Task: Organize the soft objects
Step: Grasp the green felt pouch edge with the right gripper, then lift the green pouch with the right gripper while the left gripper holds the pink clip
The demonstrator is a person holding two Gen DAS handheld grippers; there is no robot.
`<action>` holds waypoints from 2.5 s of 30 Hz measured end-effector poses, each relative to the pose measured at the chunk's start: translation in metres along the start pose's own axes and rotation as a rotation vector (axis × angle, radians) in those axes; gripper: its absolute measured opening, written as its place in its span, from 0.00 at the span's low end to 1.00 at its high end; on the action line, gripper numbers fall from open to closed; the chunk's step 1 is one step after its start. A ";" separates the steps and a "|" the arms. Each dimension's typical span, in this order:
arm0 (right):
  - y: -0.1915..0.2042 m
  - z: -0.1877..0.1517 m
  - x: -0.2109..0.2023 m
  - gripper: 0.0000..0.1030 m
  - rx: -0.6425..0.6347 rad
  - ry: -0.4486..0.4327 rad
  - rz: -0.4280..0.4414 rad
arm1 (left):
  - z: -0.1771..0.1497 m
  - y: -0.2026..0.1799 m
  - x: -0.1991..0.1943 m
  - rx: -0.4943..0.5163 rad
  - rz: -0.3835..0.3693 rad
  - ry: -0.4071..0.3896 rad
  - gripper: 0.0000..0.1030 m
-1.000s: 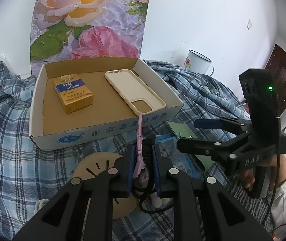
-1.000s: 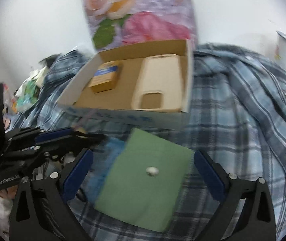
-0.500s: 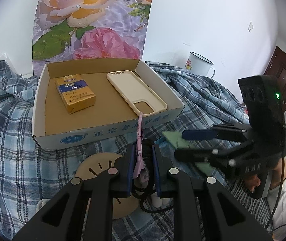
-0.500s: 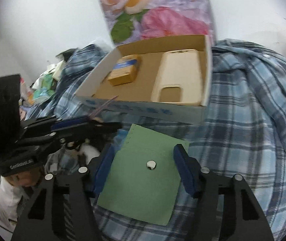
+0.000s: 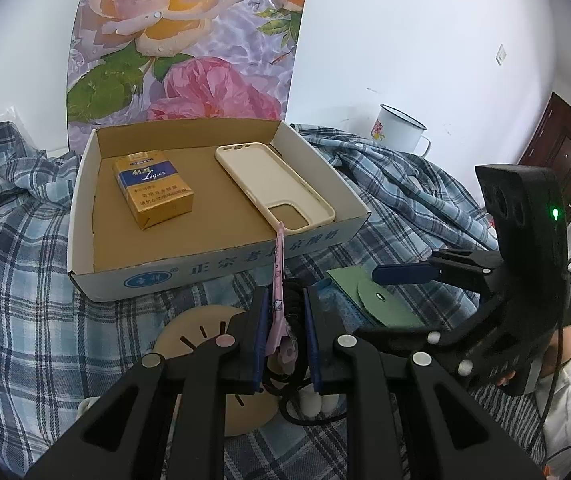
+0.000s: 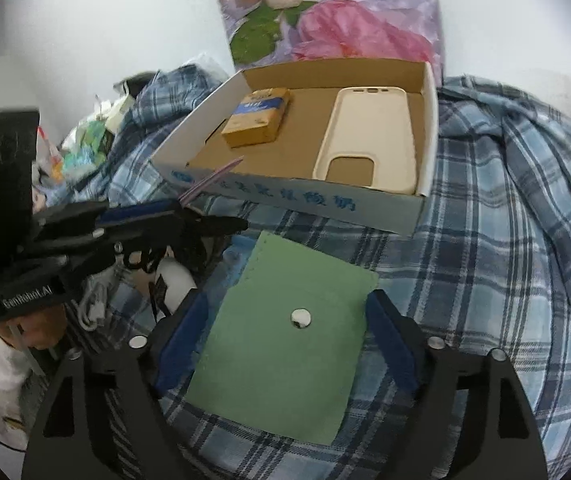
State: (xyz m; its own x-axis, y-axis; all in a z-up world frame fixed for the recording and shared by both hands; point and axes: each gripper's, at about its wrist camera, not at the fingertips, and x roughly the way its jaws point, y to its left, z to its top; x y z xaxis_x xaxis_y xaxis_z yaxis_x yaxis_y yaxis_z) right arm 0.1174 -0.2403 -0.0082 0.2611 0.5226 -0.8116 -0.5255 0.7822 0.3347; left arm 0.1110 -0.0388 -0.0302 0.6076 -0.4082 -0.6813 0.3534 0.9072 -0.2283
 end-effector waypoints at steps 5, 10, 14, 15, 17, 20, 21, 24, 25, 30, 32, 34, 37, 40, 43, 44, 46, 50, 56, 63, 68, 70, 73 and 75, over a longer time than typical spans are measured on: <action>0.002 -0.001 0.001 0.73 -0.021 -0.002 0.000 | 0.000 0.000 0.000 -0.001 0.002 -0.002 0.18; -0.004 -0.001 -0.014 0.41 0.008 -0.055 0.073 | 0.001 0.000 -0.001 0.003 0.007 -0.010 0.18; -0.008 -0.001 -0.022 0.37 0.042 -0.077 0.089 | 0.001 -0.001 -0.003 0.007 0.012 -0.016 0.18; -0.009 -0.002 -0.024 0.35 0.046 -0.084 0.085 | 0.001 -0.001 -0.004 0.009 0.014 -0.018 0.18; -0.008 -0.003 -0.034 0.28 0.038 -0.106 0.070 | 0.000 -0.002 -0.004 0.021 0.035 -0.037 0.18; -0.011 -0.001 -0.049 0.25 0.024 -0.132 0.007 | 0.000 -0.003 -0.005 0.023 0.039 -0.040 0.18; -0.013 0.000 -0.052 0.25 0.024 -0.135 -0.004 | 0.000 -0.003 -0.005 0.024 0.039 -0.040 0.18; -0.018 0.002 -0.056 0.25 0.026 -0.135 -0.027 | 0.000 -0.004 -0.006 0.028 0.040 -0.044 0.18; -0.017 0.002 -0.057 0.25 0.018 -0.131 -0.040 | 0.000 -0.004 -0.006 0.029 0.041 -0.045 0.18; -0.012 0.006 -0.060 0.17 -0.050 -0.101 -0.126 | 0.000 -0.004 -0.006 0.030 0.044 -0.046 0.18; -0.011 0.007 -0.060 0.15 -0.068 -0.086 -0.150 | 0.000 -0.004 -0.006 0.031 0.045 -0.047 0.18; -0.010 0.008 -0.062 0.05 -0.082 -0.076 -0.171 | -0.001 -0.004 -0.006 0.032 0.045 -0.048 0.18; -0.008 0.006 -0.063 0.04 -0.105 -0.067 -0.181 | -0.001 -0.003 -0.006 0.032 0.046 -0.051 0.18; -0.006 0.004 -0.068 0.04 -0.114 -0.093 -0.200 | 0.000 -0.003 -0.008 0.032 0.047 -0.057 0.18; -0.001 0.003 -0.078 0.04 -0.116 -0.148 -0.199 | 0.003 -0.004 -0.014 0.028 0.047 -0.075 0.18; 0.001 0.004 -0.081 0.04 -0.120 -0.163 -0.206 | 0.004 -0.004 -0.017 0.027 0.049 -0.081 0.18; 0.007 0.006 -0.089 0.04 -0.128 -0.195 -0.202 | 0.007 -0.005 -0.022 0.025 0.060 -0.096 0.18; 0.021 0.015 -0.106 0.04 -0.147 -0.275 -0.205 | 0.014 -0.010 -0.041 0.034 0.070 -0.146 0.18; 0.042 0.032 -0.137 0.04 -0.173 -0.406 -0.199 | 0.031 -0.019 -0.074 0.058 0.101 -0.224 0.18; 0.072 0.049 -0.173 0.04 -0.240 -0.516 -0.184 | 0.052 -0.033 -0.117 0.092 0.158 -0.312 0.18; 0.091 0.060 -0.196 0.04 -0.280 -0.594 -0.170 | 0.070 -0.046 -0.146 0.121 0.190 -0.387 0.18; 0.096 0.065 -0.204 0.04 -0.295 -0.621 -0.167 | 0.077 -0.051 -0.157 0.134 0.203 -0.416 0.18; 0.103 0.071 -0.216 0.04 -0.317 -0.665 -0.169 | 0.086 -0.056 -0.166 0.143 0.214 -0.447 0.18; 0.108 0.075 -0.224 0.04 -0.330 -0.693 -0.169 | 0.094 -0.058 -0.171 0.144 0.225 -0.469 0.18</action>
State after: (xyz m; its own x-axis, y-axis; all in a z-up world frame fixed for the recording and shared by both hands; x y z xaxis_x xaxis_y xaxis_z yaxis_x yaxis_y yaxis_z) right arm 0.0630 -0.2472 0.2456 0.7477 0.5825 -0.3188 -0.6183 0.7858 -0.0143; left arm 0.0529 -0.0315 0.1649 0.9203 -0.2370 -0.3112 0.2519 0.9677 0.0079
